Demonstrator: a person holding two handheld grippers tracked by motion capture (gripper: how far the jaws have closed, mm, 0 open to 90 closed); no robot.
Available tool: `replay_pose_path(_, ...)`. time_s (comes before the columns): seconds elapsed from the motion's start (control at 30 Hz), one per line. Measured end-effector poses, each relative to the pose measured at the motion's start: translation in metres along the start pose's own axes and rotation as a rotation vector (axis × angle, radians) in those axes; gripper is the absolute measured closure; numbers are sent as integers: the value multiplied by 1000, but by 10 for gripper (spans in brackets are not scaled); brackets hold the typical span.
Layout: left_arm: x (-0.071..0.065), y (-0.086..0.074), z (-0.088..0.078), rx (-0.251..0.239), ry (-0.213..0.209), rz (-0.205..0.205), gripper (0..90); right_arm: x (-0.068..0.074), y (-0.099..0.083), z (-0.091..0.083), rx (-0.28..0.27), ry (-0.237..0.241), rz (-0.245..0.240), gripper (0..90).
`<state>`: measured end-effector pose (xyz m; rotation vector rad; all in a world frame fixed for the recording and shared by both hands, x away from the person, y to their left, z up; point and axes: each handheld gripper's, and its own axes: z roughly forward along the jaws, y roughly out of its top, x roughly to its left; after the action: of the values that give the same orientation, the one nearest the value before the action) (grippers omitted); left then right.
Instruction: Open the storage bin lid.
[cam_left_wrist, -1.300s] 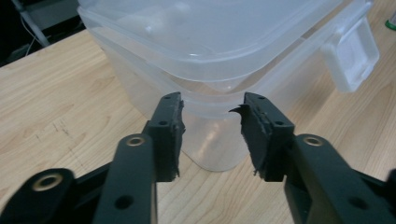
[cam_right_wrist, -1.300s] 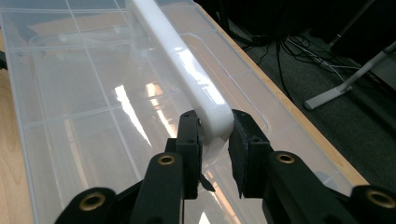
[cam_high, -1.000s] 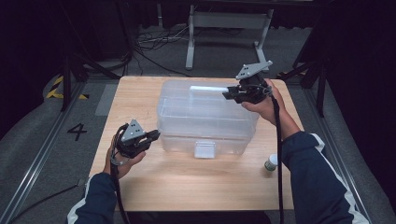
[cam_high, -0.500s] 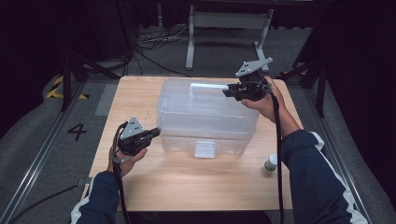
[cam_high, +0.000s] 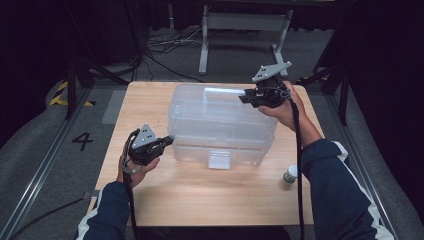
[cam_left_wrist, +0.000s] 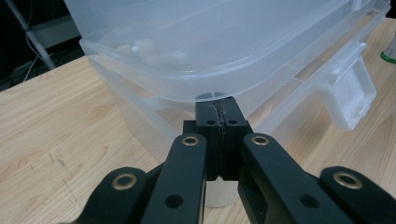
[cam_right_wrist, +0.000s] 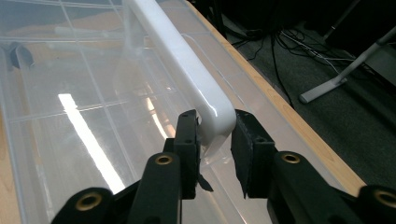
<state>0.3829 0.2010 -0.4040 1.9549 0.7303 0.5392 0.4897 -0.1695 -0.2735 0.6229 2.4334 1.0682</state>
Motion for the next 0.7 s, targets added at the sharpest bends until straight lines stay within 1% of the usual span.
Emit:
replay_pose_path(0.03,0,0,-1,0,-1,0,897,0,-1,-1,0,0,1,709)
replay_pose_path(0.07,-1,0,-1,-2,-2,-2,897,0,-2,-2,5,-4,-8,700)
replay_pose_path(0.13,0,1,-1,-3,1,2,897,0,-3,-3,4,-12,-8,689)
replay_pose_path(0.17,0,2,-2,-7,0,0,897,-2,-3,-7,-17,-21,0,683)
replay_pose_path(0.2,0,3,-2,-6,6,8,897,-2,-4,-10,-25,-31,2,683)
replay_pose_path(0.3,0,4,-3,-11,5,10,898,-7,-6,-19,-57,-53,22,676)
replay_pose_path(0.37,0,4,-3,-9,4,13,897,-9,-8,-24,-68,-59,23,674)
replay_pose_path(0.53,0,5,-3,-10,7,16,898,-15,-18,-43,-96,-77,40,623)
replay_pose_path(0.57,0,5,-4,-10,7,17,898,-16,-21,-47,-99,-72,39,603)
replay_pose_path(0.63,-1,5,-4,-9,7,16,898,-17,-26,-53,-104,-86,37,575)
replay_pose_path(0.7,-1,6,-4,-7,9,19,898,-20,-34,-60,-123,-90,55,557)
